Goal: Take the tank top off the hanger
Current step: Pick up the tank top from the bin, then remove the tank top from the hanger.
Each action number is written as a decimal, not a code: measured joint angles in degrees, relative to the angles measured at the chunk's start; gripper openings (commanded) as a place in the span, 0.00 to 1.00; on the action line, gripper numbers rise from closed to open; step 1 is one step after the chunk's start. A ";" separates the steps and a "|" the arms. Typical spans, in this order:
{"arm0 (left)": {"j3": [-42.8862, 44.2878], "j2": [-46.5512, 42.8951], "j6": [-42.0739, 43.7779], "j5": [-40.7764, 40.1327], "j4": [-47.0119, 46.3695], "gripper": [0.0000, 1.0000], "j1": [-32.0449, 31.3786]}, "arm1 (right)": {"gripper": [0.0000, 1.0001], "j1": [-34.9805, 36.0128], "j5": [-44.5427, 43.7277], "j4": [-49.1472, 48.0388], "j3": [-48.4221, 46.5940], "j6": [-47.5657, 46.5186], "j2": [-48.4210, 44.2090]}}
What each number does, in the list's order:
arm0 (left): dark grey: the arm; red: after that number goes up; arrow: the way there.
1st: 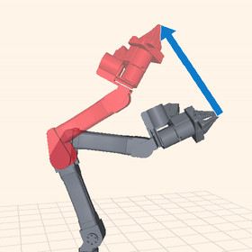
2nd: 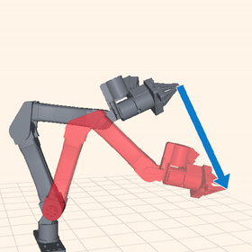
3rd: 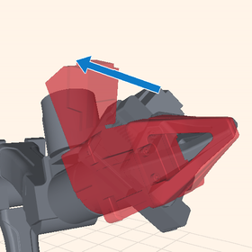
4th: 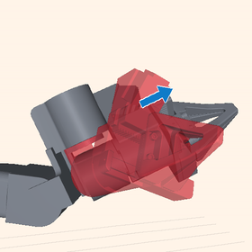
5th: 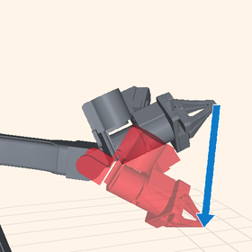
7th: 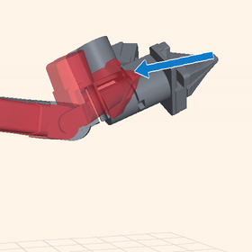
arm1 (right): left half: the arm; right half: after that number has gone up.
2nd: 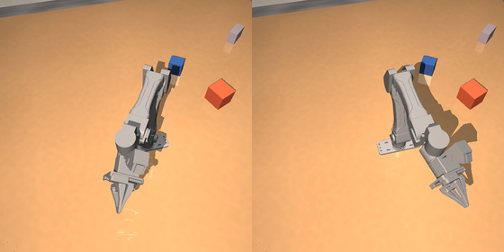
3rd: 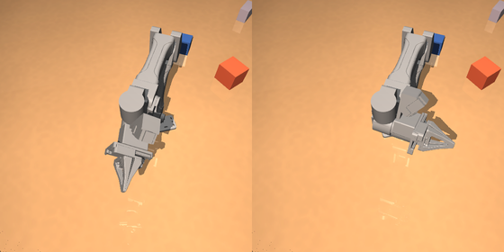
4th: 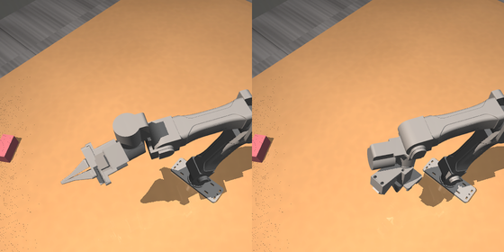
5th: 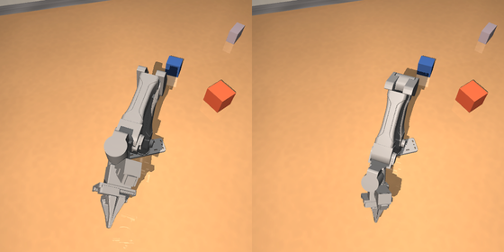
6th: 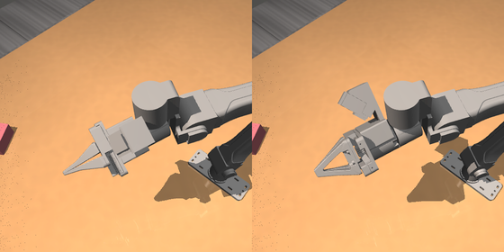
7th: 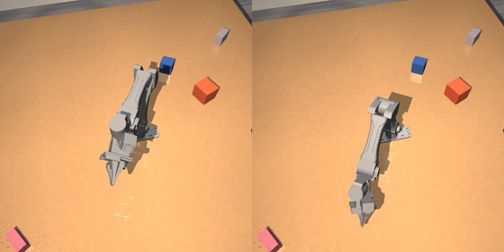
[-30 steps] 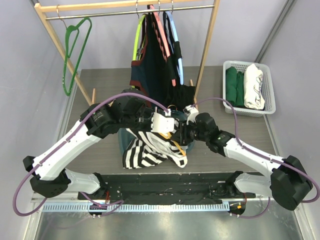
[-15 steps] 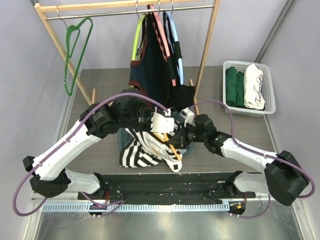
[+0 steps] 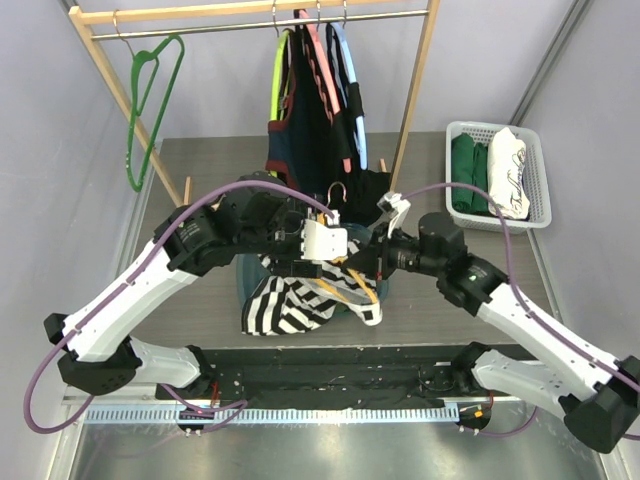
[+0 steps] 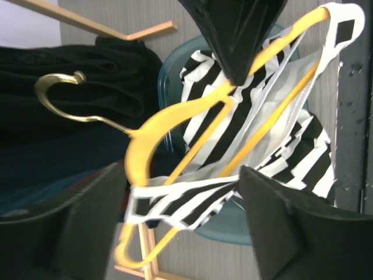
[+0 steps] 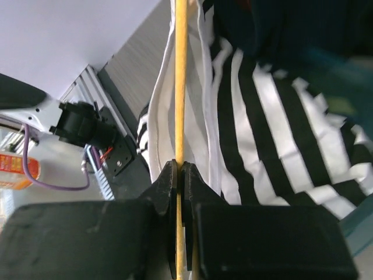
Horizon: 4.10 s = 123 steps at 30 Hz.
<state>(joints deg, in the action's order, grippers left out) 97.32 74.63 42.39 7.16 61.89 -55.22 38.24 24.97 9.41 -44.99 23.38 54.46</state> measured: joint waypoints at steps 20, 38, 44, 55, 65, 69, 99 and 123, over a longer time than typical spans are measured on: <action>9.44 0.04 -9.31 3.89 -0.57 1.00 0.00 | 0.01 18.69 -23.98 23.43 -20.52 -20.68 -3.21; 17.27 2.27 -6.91 4.02 1.62 1.00 0.00 | 0.01 19.30 -25.53 28.94 -26.64 -24.33 -4.87; 16.70 0.15 -4.50 2.40 2.01 0.96 0.35 | 0.01 19.43 -25.16 30.34 -26.69 -24.30 -7.26; 21.35 6.62 -2.86 8.55 8.15 0.47 0.66 | 0.01 19.45 -22.21 32.70 -27.26 -24.98 -9.57; 30.51 12.37 -2.71 15.19 14.19 0.24 0.94 | 0.01 19.45 -22.32 33.86 -28.00 -27.04 -10.34; 31.28 13.16 -2.47 16.24 15.23 0.03 0.98 | 0.04 19.45 -22.95 35.04 -28.41 -28.76 -10.34; 39.47 9.62 -2.27 5.62 17.75 0.00 0.96 | 0.79 19.45 -69.70 15.58 -5.88 -5.73 -34.03; 39.28 9.57 -2.97 5.51 17.81 0.00 0.96 | 0.01 19.45 -59.69 -3.23 0.66 -3.89 -24.39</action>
<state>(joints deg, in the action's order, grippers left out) 136.59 84.20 39.42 12.67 79.70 -54.26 57.69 -34.72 6.17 -44.34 19.49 30.06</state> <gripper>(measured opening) 0.035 0.118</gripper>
